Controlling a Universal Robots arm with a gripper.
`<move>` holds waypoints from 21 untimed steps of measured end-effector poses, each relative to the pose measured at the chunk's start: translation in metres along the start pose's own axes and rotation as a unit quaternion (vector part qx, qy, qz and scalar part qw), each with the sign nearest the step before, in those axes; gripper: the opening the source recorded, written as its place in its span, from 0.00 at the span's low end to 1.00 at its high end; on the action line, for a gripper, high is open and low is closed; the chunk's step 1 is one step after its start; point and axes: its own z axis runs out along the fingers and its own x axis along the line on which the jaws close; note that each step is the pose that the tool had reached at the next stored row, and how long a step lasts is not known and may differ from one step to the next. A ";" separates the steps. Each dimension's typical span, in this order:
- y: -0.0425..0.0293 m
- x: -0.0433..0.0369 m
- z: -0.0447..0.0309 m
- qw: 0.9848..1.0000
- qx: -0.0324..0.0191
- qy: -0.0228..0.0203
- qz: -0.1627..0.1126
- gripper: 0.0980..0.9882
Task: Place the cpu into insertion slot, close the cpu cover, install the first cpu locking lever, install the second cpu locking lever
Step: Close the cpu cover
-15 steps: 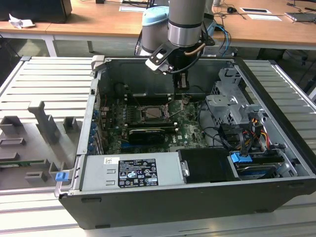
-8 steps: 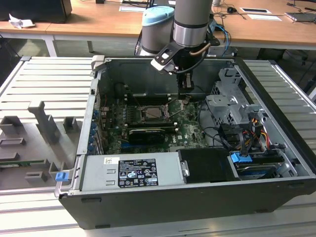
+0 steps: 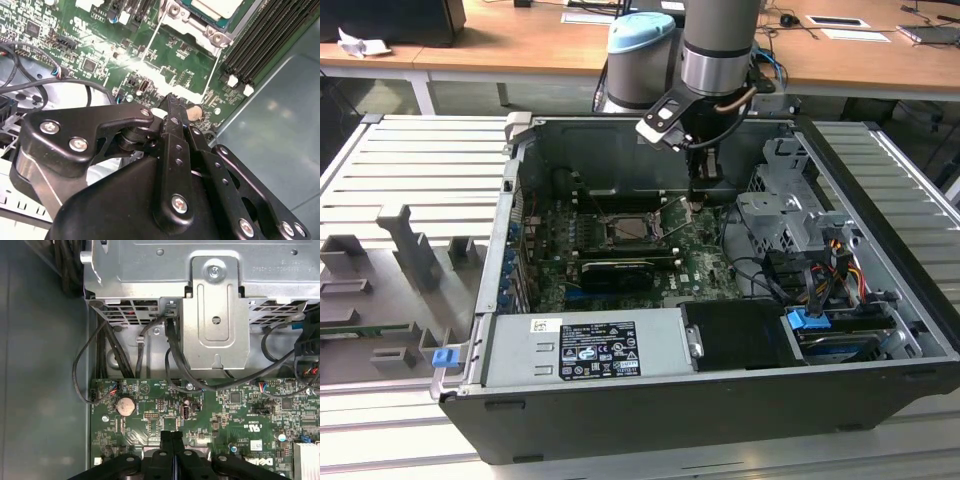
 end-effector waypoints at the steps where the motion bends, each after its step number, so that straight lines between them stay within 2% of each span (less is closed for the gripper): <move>1: 0.0008 0.0000 0.0000 1.000 0.000 0.000 0.000 0.01; 8: 0.0092 0.0000 0.0020 1.000 0.000 0.000 0.000 0.01; 11: 0.0130 0.0001 0.0079 1.000 0.002 0.000 0.000 0.01; 13: 0.0128 -0.0007 0.0154 1.000 0.005 0.000 -0.003 0.01; 15: 0.0127 -0.0012 0.0157 1.000 0.010 0.000 -0.003 0.01; 18: 0.0127 -0.0012 0.0156 1.000 0.027 0.000 -0.003 0.01; 19: 0.0127 -0.0012 0.0155 1.000 0.029 0.000 -0.003 0.01; 21: 0.0123 -0.0013 0.0155 1.000 0.029 0.000 -0.003 0.01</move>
